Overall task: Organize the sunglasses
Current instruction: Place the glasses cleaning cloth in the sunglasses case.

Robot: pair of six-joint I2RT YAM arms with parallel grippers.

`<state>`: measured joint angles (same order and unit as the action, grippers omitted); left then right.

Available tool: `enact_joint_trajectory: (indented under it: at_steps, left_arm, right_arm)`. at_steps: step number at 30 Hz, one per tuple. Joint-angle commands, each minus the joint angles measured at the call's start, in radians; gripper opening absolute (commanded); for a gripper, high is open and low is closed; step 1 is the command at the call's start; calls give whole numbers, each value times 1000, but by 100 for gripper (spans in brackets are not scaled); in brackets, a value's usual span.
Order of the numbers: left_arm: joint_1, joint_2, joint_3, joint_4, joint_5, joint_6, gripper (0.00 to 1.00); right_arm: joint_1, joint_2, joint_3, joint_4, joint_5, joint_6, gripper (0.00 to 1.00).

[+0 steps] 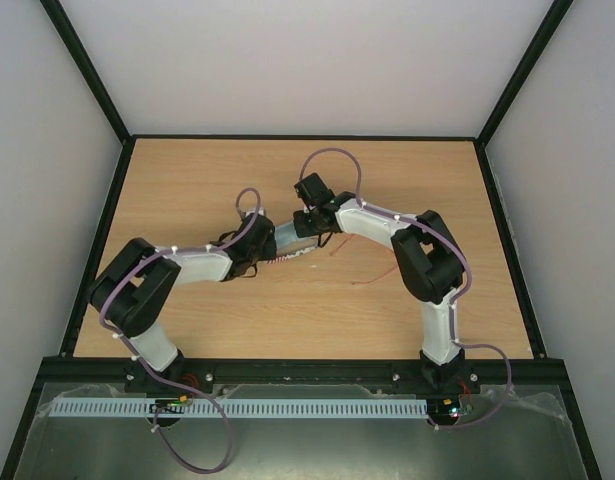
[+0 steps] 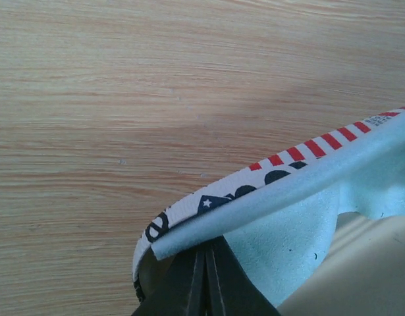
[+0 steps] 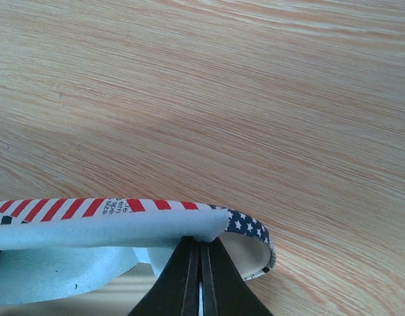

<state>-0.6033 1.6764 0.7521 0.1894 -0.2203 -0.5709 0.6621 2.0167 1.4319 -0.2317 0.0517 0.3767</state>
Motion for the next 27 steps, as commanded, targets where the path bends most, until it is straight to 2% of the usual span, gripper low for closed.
enact_joint_trajectory:
  at_steps: [1, 27]
  left_arm:
    - [6, -24, -25, 13, 8, -16, 2]
    - [8, -105, -27, -60, 37, -2, 2]
  right_arm:
    - [-4, 3, 15, -17, -7, -16, 1]
    - [-5, -60, 12, -78, -19, -47, 1]
